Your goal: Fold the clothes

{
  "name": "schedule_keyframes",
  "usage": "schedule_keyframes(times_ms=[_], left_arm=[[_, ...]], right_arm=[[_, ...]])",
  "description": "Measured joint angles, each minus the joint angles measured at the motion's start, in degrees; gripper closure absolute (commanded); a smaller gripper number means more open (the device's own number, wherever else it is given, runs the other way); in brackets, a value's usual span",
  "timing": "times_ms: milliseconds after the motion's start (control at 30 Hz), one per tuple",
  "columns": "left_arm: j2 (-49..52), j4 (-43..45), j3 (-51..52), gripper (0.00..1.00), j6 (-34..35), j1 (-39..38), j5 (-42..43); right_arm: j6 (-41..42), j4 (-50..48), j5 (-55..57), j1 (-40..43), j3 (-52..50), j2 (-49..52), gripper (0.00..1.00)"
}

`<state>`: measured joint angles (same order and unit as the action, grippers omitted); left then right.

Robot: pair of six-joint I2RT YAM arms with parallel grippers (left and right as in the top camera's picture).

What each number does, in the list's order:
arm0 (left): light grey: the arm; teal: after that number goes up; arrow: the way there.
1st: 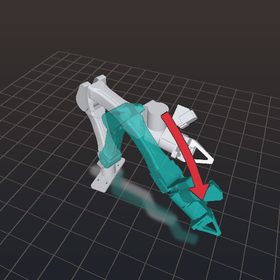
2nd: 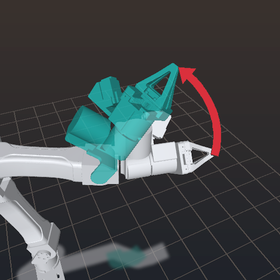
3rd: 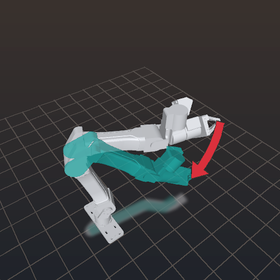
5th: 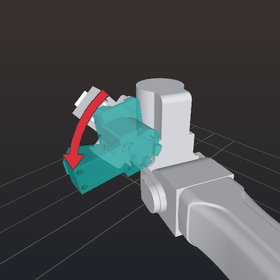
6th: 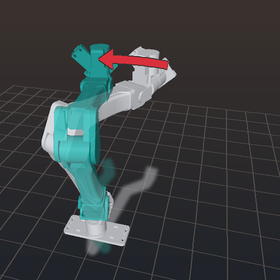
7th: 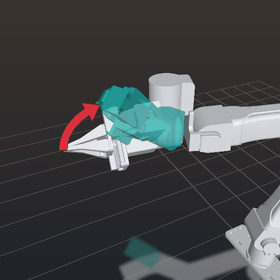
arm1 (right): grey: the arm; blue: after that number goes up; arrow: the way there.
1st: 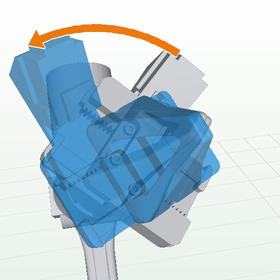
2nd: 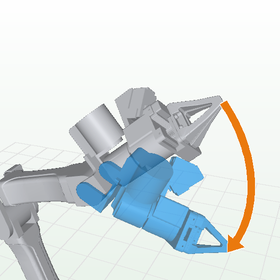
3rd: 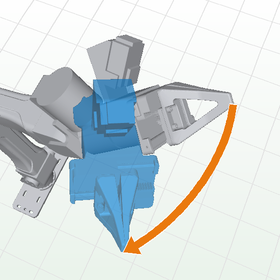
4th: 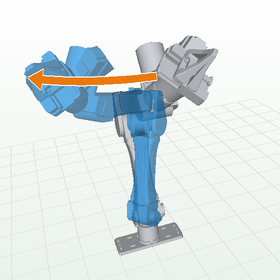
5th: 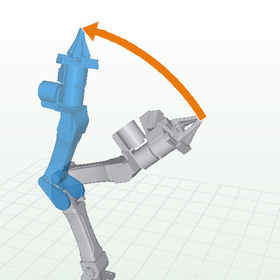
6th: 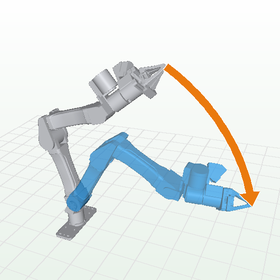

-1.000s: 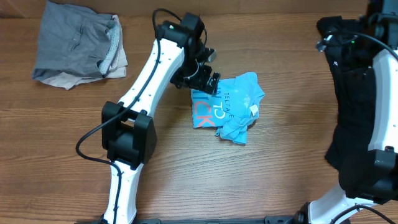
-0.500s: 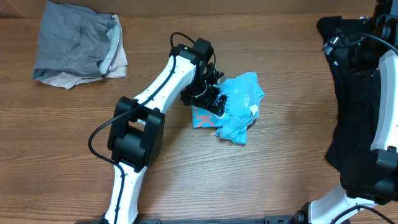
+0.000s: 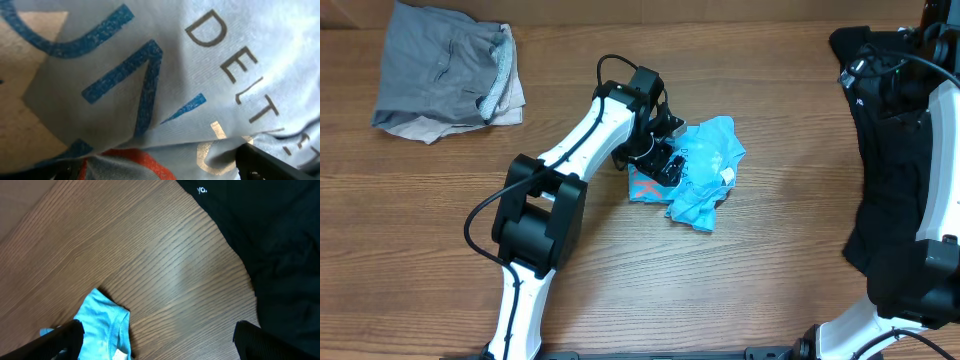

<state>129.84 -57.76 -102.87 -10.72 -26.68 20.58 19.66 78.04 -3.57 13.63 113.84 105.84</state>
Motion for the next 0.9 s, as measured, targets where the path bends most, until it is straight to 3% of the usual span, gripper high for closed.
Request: schedule_keyframes(times_ms=[300, 500, 600, 733, 833, 900], left_arm=[[-0.85, 4.61, 2.16, 0.00, 0.04, -0.48, -16.44], [-1.01, 12.13, 2.38, 0.00, 0.04, 5.31, -26.91], [-0.76, 8.74, 0.31, 0.00, -0.44, 7.87, -31.21], [-0.37, -0.20, -11.30, 0.00, -2.93, 8.66, -33.44], [-0.46, -8.35, -18.69, 0.00, -4.76, 8.28, -30.05], [-0.92, -14.43, -23.85, 0.00, -7.10, 8.13, -22.91]], right_arm=[[0.00, 0.02, -0.02, 0.00, 0.00, 0.44, 0.00], [-0.02, -0.07, -0.02, 0.00, 0.00, 0.52, 0.00], [0.00, -0.07, -0.02, 0.00, 0.00, 0.52, 0.00], [-0.02, -0.04, -0.02, -0.02, 0.00, 0.52, 0.00], [-0.02, -0.09, -0.02, 0.00, 0.00, 0.52, 0.00], [-0.04, -0.07, -0.02, 0.00, 0.00, 0.52, 0.00]])
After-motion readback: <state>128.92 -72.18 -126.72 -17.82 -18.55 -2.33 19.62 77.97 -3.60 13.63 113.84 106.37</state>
